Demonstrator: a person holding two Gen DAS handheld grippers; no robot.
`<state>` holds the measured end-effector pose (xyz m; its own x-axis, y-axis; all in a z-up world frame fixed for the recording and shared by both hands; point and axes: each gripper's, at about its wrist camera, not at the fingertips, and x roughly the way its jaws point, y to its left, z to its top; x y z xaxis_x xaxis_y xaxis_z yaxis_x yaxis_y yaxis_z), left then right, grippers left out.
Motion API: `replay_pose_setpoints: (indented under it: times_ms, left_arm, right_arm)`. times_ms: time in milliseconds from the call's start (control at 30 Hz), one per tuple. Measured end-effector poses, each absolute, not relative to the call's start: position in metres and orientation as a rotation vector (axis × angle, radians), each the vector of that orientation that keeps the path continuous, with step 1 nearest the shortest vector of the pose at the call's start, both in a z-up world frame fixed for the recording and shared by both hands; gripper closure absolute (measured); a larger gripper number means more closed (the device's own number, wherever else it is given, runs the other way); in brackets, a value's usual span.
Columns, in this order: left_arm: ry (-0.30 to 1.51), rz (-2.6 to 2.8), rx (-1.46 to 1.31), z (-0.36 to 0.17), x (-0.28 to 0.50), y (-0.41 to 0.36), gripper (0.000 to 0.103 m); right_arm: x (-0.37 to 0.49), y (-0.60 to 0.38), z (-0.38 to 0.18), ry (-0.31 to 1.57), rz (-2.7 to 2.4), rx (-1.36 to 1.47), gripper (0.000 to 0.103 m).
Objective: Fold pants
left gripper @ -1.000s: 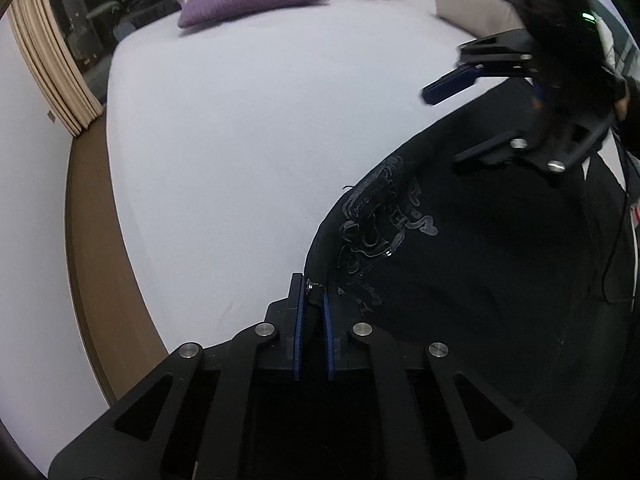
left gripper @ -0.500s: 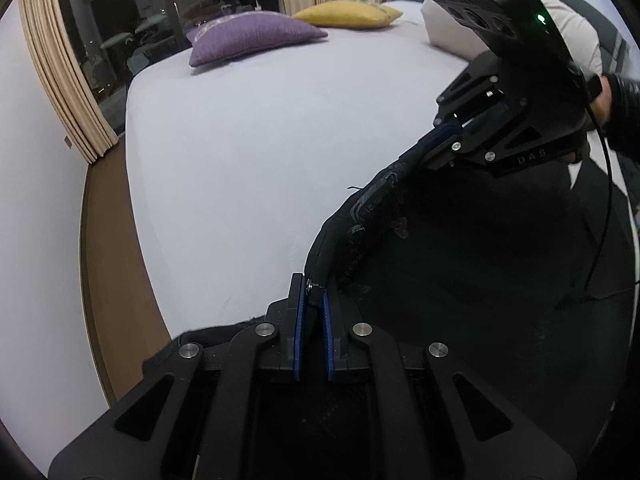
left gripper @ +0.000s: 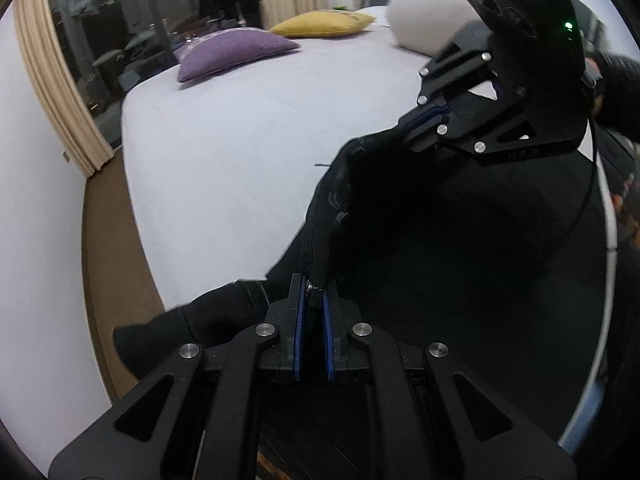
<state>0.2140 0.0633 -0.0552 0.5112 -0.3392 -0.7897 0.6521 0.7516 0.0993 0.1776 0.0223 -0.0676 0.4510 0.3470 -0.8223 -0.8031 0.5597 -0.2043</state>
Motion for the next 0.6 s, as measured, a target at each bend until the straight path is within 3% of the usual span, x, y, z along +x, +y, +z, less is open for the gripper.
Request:
replay_pose_setpoints:
  times_ms: [367,600]
  left_arm:
    - [0.899,-0.774,0.600,-0.090,0.098,0.040,0.096]
    - [0.912,-0.813,0.633,-0.093,0.083,0.021,0.096]
  right_arm:
    - [-0.006,0.037,-0.118,0.754,0.839,-1.094,0.097]
    - [-0.067,0.041,-0.133,0.722,0.775,-1.185,0.097]
